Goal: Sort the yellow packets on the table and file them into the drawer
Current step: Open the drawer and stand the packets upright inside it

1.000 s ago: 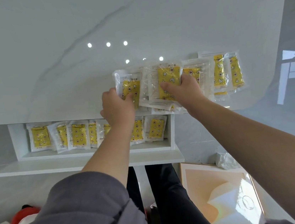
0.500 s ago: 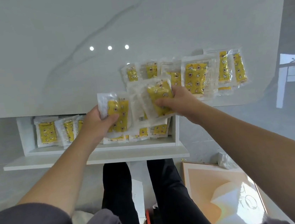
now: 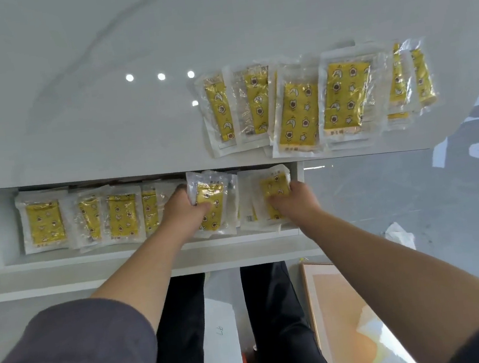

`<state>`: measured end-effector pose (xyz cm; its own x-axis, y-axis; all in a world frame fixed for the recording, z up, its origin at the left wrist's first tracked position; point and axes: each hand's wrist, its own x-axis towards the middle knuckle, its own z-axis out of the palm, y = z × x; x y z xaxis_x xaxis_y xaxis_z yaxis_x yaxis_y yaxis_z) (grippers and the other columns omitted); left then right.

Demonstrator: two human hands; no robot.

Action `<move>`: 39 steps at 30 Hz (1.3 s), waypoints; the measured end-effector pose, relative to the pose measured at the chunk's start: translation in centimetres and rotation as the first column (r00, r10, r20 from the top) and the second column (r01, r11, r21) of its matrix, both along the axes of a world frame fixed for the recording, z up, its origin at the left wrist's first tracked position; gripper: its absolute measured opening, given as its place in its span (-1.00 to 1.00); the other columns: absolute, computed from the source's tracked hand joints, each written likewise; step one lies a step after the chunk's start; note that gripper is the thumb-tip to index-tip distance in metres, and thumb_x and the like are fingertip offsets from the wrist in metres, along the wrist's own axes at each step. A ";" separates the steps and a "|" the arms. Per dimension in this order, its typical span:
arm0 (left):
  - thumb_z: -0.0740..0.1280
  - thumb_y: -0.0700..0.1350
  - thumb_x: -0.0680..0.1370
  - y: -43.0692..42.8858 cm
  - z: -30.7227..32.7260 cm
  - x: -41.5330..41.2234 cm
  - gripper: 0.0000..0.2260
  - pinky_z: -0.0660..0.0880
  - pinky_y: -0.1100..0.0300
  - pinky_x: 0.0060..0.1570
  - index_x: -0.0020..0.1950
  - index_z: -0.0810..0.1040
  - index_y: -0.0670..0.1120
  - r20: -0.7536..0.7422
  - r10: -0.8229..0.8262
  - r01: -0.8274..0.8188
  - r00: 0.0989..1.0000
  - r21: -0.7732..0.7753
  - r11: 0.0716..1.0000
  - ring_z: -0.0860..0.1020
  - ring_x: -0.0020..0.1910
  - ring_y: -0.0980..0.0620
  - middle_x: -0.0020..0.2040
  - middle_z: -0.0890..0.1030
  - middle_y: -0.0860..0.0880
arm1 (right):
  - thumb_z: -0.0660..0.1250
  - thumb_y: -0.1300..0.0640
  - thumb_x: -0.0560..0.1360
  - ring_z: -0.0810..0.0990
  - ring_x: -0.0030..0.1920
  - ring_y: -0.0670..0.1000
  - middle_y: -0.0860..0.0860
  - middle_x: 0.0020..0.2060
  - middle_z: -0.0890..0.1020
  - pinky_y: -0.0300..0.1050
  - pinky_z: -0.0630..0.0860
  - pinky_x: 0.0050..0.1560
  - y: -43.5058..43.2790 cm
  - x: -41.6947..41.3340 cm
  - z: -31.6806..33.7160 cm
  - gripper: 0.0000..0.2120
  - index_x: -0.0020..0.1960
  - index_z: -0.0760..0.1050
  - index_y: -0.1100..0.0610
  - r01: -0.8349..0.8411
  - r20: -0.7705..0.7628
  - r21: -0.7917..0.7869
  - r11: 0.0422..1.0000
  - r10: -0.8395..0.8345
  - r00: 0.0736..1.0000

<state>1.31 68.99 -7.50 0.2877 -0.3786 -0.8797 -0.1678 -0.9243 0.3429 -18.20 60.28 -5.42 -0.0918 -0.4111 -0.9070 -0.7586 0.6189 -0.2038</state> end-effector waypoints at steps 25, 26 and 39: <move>0.33 -0.13 0.56 1.5 -2.6 -0.8 -0.78 0.31 0.18 -0.33 0.15 0.47 -0.19 0.251 -0.051 0.020 0.967 0.124 0.992 0.47 -0.15 -0.08 0.04 0.55 -0.15 | 0.33 0.20 0.49 0.63 0.02 0.12 0.08 -0.01 0.65 0.02 0.60 0.07 1.4 0.9 -2.7 -0.78 0.13 0.54 0.11 -0.012 0.027 0.052 0.999 0.011 1.000; 0.32 -0.13 0.56 2.0 -2.5 0.0 -0.81 0.31 0.18 -0.34 0.12 0.48 -0.18 0.257 -0.045 0.017 0.965 0.113 0.993 0.47 -0.16 -0.07 0.01 0.55 -0.13 | 0.34 0.21 0.49 0.63 0.04 0.14 0.10 -0.02 0.66 0.02 0.60 0.08 1.6 1.2 -2.8 -0.81 0.10 0.56 0.11 0.011 0.041 0.060 0.998 -0.013 0.999; 0.14 -0.17 0.63 10.5 -1.8 17.0 -0.67 0.44 -0.07 0.09 0.37 0.38 -0.24 0.465 0.036 -0.147 0.885 0.205 0.968 0.48 0.20 -0.31 0.27 0.49 -0.26 | 0.34 0.20 0.53 0.58 -0.08 0.06 0.11 0.06 0.65 -0.03 0.58 -0.02 5.5 14.4 -2.9 -0.74 0.22 0.52 0.17 -0.109 0.234 0.117 0.987 0.079 0.969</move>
